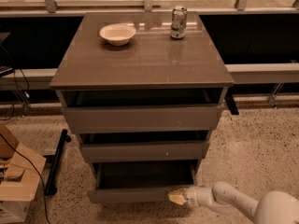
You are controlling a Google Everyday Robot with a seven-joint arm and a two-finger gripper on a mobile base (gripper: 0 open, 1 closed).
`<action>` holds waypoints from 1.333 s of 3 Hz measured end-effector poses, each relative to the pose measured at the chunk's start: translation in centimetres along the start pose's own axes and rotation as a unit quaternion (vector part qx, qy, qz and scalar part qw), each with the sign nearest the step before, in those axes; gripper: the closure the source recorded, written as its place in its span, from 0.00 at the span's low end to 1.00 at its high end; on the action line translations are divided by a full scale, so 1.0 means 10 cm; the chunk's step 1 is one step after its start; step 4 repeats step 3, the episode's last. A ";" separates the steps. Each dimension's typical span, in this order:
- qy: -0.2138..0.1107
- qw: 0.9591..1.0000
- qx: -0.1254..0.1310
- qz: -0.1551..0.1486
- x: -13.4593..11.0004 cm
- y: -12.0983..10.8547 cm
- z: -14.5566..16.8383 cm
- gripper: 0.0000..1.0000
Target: Close bottom drawer
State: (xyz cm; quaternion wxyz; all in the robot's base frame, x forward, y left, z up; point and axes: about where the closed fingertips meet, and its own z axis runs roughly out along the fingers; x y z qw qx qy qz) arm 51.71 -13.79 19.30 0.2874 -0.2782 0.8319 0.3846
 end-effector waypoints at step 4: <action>-0.024 0.999 0.013 -0.024 -0.38 -0.28 0.23 0.00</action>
Offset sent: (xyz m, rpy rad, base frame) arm 0.0703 0.0123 0.0019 0.0001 -0.0944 -0.0235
